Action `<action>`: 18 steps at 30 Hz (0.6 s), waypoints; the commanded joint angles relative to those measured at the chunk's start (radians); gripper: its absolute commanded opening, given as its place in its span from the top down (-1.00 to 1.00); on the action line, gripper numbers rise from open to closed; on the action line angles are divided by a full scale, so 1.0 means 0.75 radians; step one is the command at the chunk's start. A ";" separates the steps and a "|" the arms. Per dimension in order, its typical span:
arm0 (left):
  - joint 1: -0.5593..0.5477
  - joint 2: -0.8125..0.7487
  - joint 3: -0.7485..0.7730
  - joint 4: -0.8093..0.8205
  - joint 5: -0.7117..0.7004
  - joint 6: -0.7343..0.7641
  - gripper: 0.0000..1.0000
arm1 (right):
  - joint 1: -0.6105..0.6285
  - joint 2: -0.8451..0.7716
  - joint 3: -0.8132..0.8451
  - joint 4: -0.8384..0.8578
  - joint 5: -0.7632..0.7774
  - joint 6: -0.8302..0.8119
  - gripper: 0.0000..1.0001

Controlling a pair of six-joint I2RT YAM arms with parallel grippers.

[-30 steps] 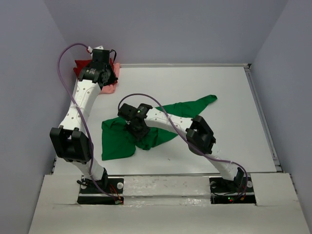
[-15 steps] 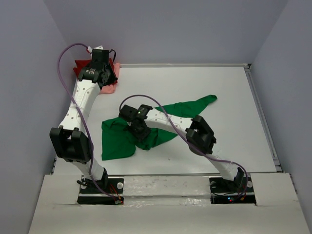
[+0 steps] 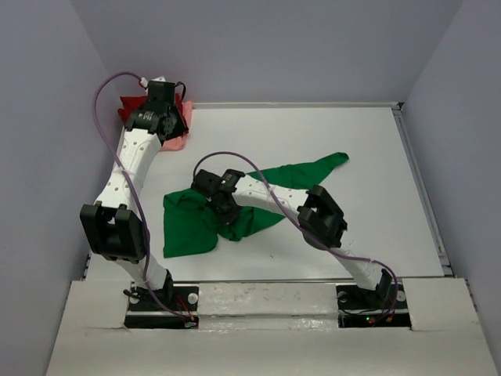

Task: Fold and stack the t-shirts
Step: Flatten out the tshirt

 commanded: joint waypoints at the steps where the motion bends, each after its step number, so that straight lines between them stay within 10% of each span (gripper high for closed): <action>1: 0.012 -0.085 -0.023 0.041 -0.040 0.009 0.92 | 0.001 -0.096 0.080 -0.023 0.331 0.017 1.00; 11: 0.019 -0.103 -0.181 0.101 0.007 -0.015 0.90 | -0.255 -0.173 0.687 -0.203 0.792 -0.222 1.00; 18: 0.017 -0.128 -0.342 0.177 0.070 -0.040 0.92 | -0.298 -0.439 0.654 -0.005 0.843 -0.432 1.00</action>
